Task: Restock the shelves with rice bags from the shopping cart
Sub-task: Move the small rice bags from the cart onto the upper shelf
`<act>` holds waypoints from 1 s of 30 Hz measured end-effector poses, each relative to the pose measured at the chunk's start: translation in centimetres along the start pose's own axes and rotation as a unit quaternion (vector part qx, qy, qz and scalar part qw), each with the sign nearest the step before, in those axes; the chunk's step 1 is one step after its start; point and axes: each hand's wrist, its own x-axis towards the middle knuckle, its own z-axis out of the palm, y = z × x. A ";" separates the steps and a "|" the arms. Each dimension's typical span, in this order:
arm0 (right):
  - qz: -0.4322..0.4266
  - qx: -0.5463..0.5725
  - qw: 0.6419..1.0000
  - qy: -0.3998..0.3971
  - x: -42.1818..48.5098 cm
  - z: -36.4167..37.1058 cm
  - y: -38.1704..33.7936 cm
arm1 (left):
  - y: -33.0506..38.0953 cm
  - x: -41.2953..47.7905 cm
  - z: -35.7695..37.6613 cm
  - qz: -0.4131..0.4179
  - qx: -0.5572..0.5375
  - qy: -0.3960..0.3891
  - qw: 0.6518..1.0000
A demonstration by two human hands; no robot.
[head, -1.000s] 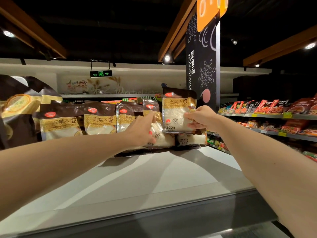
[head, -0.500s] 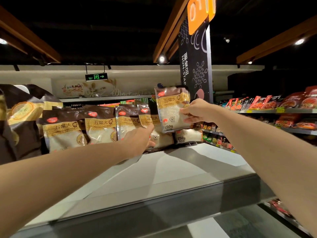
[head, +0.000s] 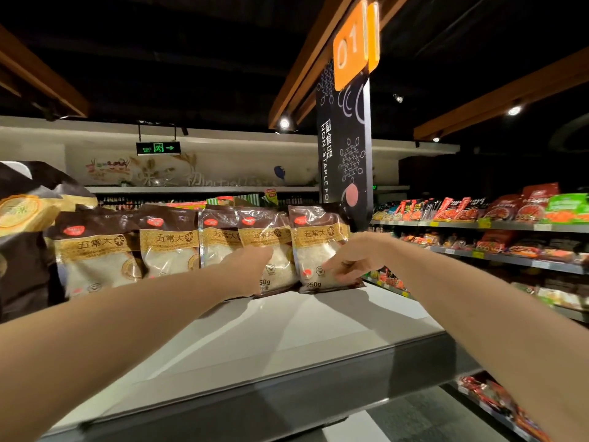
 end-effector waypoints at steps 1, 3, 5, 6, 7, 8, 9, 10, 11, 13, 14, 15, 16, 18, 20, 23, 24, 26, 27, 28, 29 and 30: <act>-0.009 -0.007 1.000 0.019 0.1 -0.1 -0.1 | -0.1 0.1 0.0 0.002 0.004 0.001 1.000; -0.024 -0.015 0.998 0.059 0.3 -0.3 -0.2 | -0.2 0.3 0.3 0.009 0.019 0.003 1.000; -0.008 -0.009 0.998 0.054 0.6 -0.5 0.0 | -0.3 0.4 0.8 0.012 0.029 0.013 0.999; 0.012 -0.009 0.999 0.046 0.6 -0.4 0.2 | -0.3 0.5 1.0 0.015 0.023 0.016 0.999; 0.028 -0.014 0.999 0.042 0.6 -0.3 0.5 | -0.4 0.4 1.1 0.014 0.016 0.013 1.000; 0.039 -0.022 0.998 0.048 0.5 -0.1 0.8 | -0.5 0.4 1.2 0.016 0.014 0.008 1.000; 0.039 -0.030 0.997 0.058 0.3 0.1 0.9 | -0.5 0.4 1.3 0.016 0.015 0.003 1.000; 0.035 -0.039 0.996 0.067 0.0 0.3 0.9 | -0.4 0.2 1.4 0.015 0.016 -0.002 1.000; 0.031 -0.053 0.995 0.075 -0.3 0.5 0.8 | -0.3 0.0 1.4 0.012 0.021 -0.006 1.000; 0.027 -0.092 0.990 0.102 -0.8 1.0 0.3 | 0.0 -0.2 1.2 0.008 0.035 -0.022 0.999; 0.025 -0.118 0.984 0.128 -1.0 1.1 0.0 | 0.2 -0.2 0.7 0.010 0.041 -0.035 0.998; 0.021 -0.160 0.974 0.162 -1.3 1.3 -0.2 | 0.3 -0.1 0.2 0.013 0.049 -0.046 0.998; 0.005 -0.221 0.955 0.197 -1.4 1.5 -0.4 | 0.4 0.0 -0.5 0.016 0.052 -0.049 0.997; -0.056 -0.350 0.908 0.221 -1.7 1.8 -0.5 | 0.4 0.3 -1.1 0.024 0.051 -0.028 0.998; -0.088 -0.383 0.906 0.156 -2.2 2.2 -0.3 | 0.4 0.4 -1.0 0.023 0.028 -0.019 0.999; -0.087 -0.357 0.928 0.064 -2.5 2.7 0.1 | 0.8 0.1 -0.2 0.019 0.026 -0.031 0.999; -0.084 -0.352 0.931 0.049 -2.5 2.6 0.1 | 1.0 -0.1 -0.1 0.016 0.027 -0.022 0.999; -0.060 -0.327 0.943 0.022 -2.9 2.6 -0.1 | 1.4 -0.6 0.0 0.013 0.043 -0.005 0.999; -0.054 -0.313 0.948 0.011 -3.3 2.5 0.0 | 1.6 -0.7 0.0 0.009 0.059 -0.010 0.998; -0.056 -0.306 0.951 0.000 -3.8 2.4 0.1 | 1.7 -0.9 -0.1 0.005 0.071 -0.022 0.997; -0.061 -0.295 0.954 -0.007 -4.4 2.4 0.3 | 1.7 -0.9 -0.3 -0.001 0.075 -0.044 0.996; -0.070 -0.289 0.955 -0.010 -5.3 2.4 0.6 | 1.7 -0.9 -0.5 -0.008 0.072 -0.077 0.994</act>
